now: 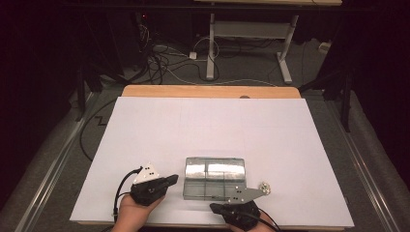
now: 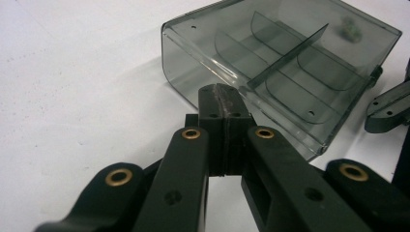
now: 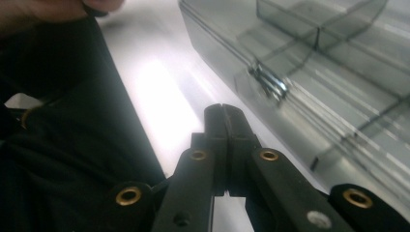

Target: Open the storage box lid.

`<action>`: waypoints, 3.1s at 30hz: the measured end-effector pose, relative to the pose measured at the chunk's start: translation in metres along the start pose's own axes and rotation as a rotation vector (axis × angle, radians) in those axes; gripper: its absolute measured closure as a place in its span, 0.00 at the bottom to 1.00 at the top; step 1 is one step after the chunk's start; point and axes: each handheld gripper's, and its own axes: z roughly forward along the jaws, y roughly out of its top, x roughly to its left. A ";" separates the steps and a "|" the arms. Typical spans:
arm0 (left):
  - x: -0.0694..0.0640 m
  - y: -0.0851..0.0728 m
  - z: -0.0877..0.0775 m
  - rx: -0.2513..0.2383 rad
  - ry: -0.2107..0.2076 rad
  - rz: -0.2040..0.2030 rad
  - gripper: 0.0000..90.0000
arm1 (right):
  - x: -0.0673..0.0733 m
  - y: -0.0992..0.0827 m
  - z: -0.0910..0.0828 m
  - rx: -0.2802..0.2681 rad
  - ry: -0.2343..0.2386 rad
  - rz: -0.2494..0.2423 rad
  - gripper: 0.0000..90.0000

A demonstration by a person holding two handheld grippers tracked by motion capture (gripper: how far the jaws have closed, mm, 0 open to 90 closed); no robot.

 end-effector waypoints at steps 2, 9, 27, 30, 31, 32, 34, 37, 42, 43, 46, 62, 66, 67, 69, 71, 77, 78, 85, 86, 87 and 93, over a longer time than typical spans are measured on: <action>0.001 0.000 0.003 0.011 0.004 0.000 0.97 | -0.002 -0.002 0.002 0.012 -0.002 0.011 1.00; 0.000 -0.002 0.010 0.057 -0.001 0.024 0.97 | -0.006 -0.004 0.001 -0.007 -0.007 0.034 1.00; -0.002 -0.001 0.008 0.043 -0.037 0.016 0.97 | -0.010 -0.005 -0.003 -0.049 -0.011 0.052 1.00; -0.002 -0.001 0.009 0.046 -0.037 0.014 0.97 | -0.010 -0.004 -0.003 -0.058 -0.013 0.047 1.00; -0.002 -0.001 0.009 0.046 -0.036 0.015 0.97 | -0.010 -0.004 -0.003 -0.056 -0.013 0.051 1.00; -0.002 0.000 0.008 0.046 -0.035 0.017 0.97 | -0.010 -0.005 -0.002 -0.053 -0.012 0.054 1.00; -0.003 0.000 0.007 0.042 -0.034 0.021 0.97 | -0.010 -0.005 -0.002 -0.050 -0.014 0.057 1.00; -0.002 0.000 0.006 0.039 -0.033 0.014 0.97 | -0.011 -0.004 -0.002 -0.061 -0.005 0.057 1.00; -0.002 -0.001 0.007 0.043 -0.037 0.010 0.97 | -0.011 -0.004 -0.003 -0.068 0.001 0.059 1.00; -0.002 -0.001 0.007 0.041 -0.037 0.010 0.97 | -0.011 -0.004 -0.003 -0.069 0.004 0.062 1.00; -0.002 -0.001 0.007 0.040 -0.038 0.013 0.97 | -0.011 -0.004 -0.003 -0.071 0.007 0.062 1.00; -0.002 0.000 0.006 0.035 -0.066 -0.007 0.97 | -0.009 -0.001 -0.009 -0.104 0.010 0.050 1.00; -0.004 0.000 0.005 0.032 -0.065 0.002 0.97 | -0.010 0.003 -0.011 -0.125 0.007 0.045 1.00; -0.003 0.000 0.005 0.031 -0.067 0.000 0.97 | -0.010 0.004 -0.012 -0.130 0.008 0.044 1.00; -0.003 0.000 0.004 0.024 -0.075 -0.006 0.97 | -0.010 0.007 -0.014 -0.140 0.002 0.039 1.00; -0.003 0.001 0.003 0.012 -0.086 -0.015 0.97 | -0.010 0.010 -0.015 -0.147 0.001 0.034 1.00; -0.009 0.004 0.000 -0.021 -0.107 0.000 0.97 | -0.010 0.018 -0.019 -0.172 -0.007 0.011 1.00; -0.010 0.004 0.000 -0.026 -0.111 -0.001 0.97 | -0.010 0.019 -0.020 -0.175 -0.010 0.010 1.00; -0.014 0.007 0.004 -0.038 -0.116 0.004 0.97 | -0.009 0.023 -0.023 -0.194 -0.021 -0.003 1.00; -0.014 0.008 0.005 -0.041 -0.114 0.003 0.97 | -0.009 0.023 -0.023 -0.193 -0.022 -0.006 1.00; -0.014 0.008 0.006 -0.046 -0.117 0.000 0.97 | -0.009 0.023 -0.023 -0.195 -0.024 -0.006 1.00; -0.014 0.010 0.010 -0.044 -0.114 0.005 0.97 | -0.008 0.022 -0.022 -0.188 -0.029 -0.008 1.00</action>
